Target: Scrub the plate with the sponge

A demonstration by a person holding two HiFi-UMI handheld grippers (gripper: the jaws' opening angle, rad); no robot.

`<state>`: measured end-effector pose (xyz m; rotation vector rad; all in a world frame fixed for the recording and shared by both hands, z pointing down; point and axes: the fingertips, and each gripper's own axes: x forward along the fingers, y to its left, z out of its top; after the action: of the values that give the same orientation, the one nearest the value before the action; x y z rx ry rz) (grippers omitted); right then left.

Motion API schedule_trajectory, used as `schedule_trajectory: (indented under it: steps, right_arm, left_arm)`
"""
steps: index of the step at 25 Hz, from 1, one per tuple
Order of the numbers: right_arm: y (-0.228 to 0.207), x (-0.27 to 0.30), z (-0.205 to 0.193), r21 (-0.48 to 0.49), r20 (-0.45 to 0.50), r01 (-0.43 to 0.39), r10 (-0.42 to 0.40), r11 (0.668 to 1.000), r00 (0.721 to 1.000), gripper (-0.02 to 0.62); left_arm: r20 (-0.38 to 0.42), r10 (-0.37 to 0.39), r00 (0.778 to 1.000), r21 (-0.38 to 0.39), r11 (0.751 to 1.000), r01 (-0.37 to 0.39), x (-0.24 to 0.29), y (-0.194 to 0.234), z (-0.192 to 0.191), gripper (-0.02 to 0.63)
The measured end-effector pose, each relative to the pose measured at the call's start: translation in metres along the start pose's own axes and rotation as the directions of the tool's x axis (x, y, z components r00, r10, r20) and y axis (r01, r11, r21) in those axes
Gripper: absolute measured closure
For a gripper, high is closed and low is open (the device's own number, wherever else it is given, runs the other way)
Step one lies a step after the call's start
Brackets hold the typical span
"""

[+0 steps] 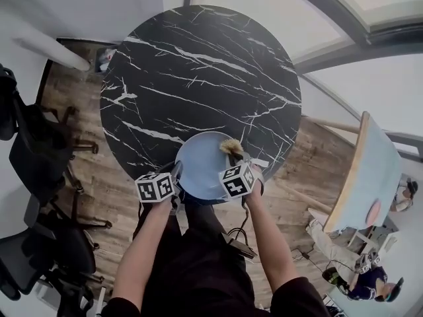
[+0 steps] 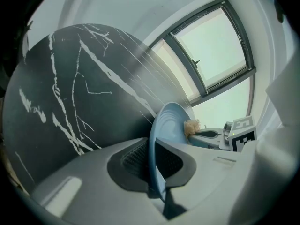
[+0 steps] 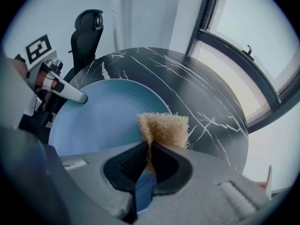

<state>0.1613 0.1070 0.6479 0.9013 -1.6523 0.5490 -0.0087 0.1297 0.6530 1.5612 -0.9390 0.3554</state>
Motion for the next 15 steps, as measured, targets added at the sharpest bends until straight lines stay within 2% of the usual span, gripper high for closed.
schedule_trajectory:
  steps: [9,15]
  right_arm:
    - [0.019,-0.008,-0.031,-0.023,-0.049,-0.025,0.024,0.999,0.998,0.574]
    - [0.042,-0.019,-0.048,-0.066,-0.083,-0.077,0.071,0.995,0.994,0.574]
  left_arm:
    - [0.018,-0.01,1.0,-0.053,0.999,0.011,0.001,0.004,0.001,0.577]
    - [0.025,-0.012,1.0,-0.071,0.997,0.014,-0.003,0.003,-0.003,0.577]
